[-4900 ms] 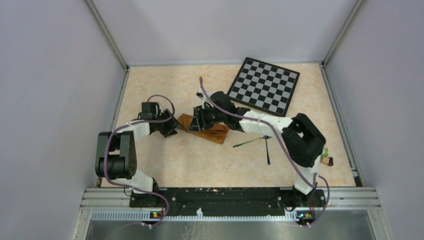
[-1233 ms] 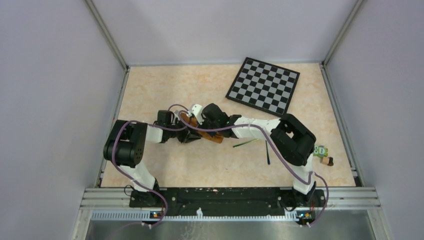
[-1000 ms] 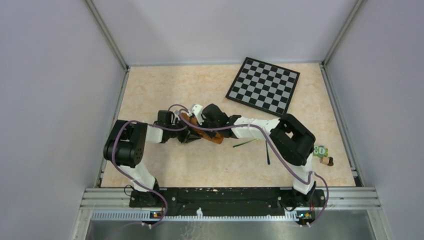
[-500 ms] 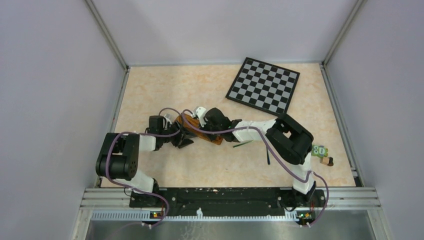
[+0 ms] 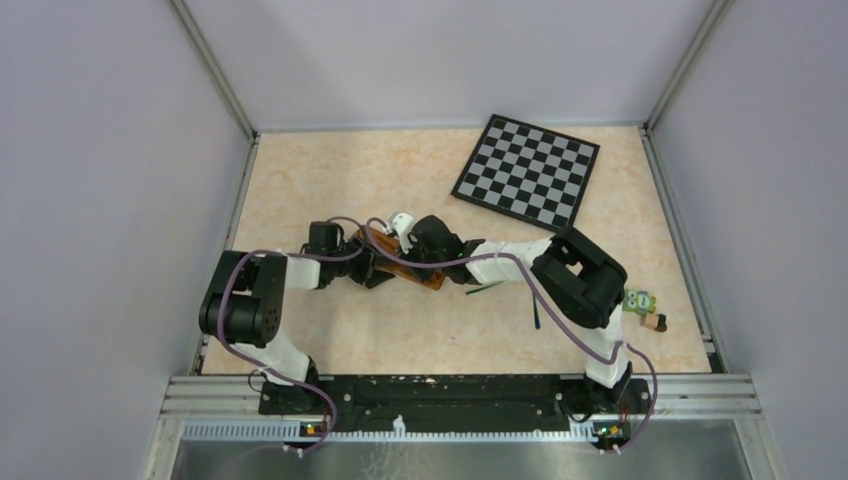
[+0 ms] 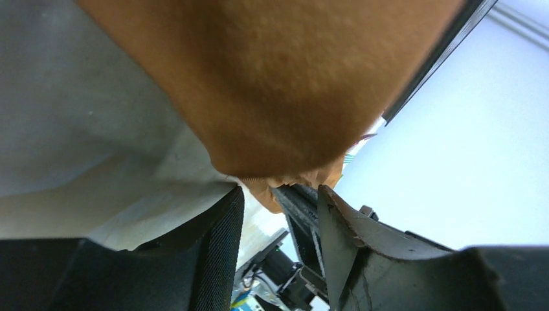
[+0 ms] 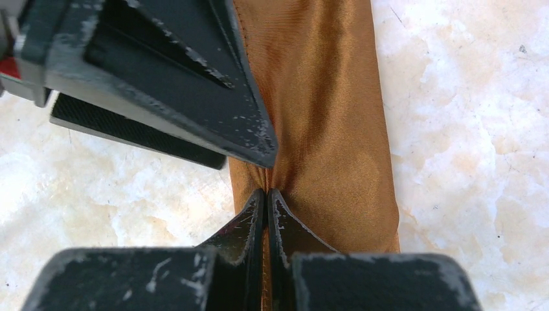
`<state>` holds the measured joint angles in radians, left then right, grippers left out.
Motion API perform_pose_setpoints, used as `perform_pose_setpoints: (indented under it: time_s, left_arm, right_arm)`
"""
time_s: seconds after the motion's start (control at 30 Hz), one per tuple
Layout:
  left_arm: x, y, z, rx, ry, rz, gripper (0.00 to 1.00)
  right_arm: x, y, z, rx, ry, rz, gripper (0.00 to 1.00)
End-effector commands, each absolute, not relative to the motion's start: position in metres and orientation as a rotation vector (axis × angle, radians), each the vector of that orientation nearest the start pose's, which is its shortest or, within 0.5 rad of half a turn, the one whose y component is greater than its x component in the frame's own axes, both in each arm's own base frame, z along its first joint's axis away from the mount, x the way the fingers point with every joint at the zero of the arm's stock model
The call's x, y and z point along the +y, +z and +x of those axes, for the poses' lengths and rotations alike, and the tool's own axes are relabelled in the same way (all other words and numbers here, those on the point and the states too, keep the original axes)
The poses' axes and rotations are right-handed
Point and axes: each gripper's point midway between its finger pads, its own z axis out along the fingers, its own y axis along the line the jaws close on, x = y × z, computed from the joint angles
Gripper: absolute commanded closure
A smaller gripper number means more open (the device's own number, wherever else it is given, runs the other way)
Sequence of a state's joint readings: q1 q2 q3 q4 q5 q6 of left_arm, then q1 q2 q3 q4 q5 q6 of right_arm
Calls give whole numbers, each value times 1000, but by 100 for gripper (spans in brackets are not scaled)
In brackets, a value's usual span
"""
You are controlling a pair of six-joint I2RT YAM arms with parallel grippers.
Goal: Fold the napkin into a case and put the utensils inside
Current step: Smooth out the smaller rectangle-folded napkin at the center of the board, then pick up the smaller rectangle-folded napkin from the center of the board.
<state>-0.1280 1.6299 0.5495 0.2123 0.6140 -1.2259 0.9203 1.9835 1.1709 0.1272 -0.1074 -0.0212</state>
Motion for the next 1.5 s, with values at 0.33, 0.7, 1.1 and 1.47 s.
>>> perform_pose_setpoints:
  time_s: [0.33, 0.7, 1.1, 1.47]
  left_arm:
    - [-127, -39, 286, 2490, -708, -1447, 100]
    - [-144, -14, 277, 2637, -816, -1335, 100]
    - [-145, 10, 268, 2656, -901, -1290, 100]
    - [-148, 29, 270, 2618, -1002, -1252, 100]
  right_arm:
    - [420, 45, 276, 1979, 644, -1127, 98]
    - [436, 75, 262, 1752, 466, -1199, 44]
    - [436, 60, 272, 1665, 150, -1152, 49]
    - [445, 48, 260, 1663, 201, -1176, 48]
